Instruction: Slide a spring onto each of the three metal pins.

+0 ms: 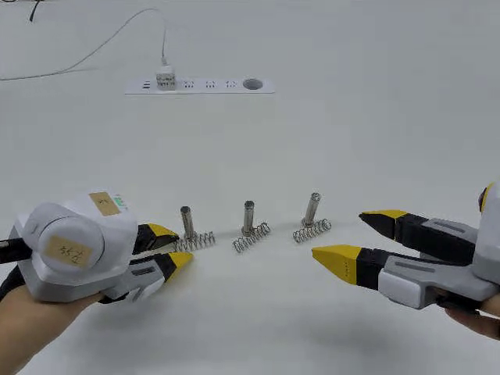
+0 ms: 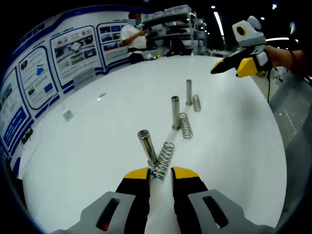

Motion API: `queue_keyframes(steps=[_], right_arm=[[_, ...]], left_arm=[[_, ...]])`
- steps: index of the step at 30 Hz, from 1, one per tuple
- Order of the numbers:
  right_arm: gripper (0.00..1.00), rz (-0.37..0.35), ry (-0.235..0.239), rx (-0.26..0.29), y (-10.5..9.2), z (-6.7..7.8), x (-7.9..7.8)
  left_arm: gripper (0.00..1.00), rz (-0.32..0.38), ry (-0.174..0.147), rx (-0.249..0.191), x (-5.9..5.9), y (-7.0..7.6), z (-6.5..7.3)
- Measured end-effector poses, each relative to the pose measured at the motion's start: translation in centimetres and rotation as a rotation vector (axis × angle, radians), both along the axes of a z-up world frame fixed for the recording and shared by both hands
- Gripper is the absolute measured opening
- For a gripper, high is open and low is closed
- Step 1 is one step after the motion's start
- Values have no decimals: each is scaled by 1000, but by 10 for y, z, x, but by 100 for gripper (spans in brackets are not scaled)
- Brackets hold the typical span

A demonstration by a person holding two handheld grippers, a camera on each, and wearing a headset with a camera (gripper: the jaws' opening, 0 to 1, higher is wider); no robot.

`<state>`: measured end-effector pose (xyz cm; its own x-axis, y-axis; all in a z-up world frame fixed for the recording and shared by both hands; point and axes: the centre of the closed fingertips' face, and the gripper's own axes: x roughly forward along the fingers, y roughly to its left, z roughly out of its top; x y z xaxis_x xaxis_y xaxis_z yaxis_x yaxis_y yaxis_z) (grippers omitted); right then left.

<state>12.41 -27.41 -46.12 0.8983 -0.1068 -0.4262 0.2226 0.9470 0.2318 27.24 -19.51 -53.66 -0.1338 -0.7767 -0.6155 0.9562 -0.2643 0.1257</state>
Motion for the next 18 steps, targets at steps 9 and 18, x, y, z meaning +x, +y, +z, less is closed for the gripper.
queue_keyframes(steps=[9,18], right_arm=[[56,-18,19,0,-2,-2,-5],[56,-25,20,8,1,-1,-6]], left_arm=[[11,-29,-2,5,-3,0,-1],[10,-28,35,21,-5,8,-3]])
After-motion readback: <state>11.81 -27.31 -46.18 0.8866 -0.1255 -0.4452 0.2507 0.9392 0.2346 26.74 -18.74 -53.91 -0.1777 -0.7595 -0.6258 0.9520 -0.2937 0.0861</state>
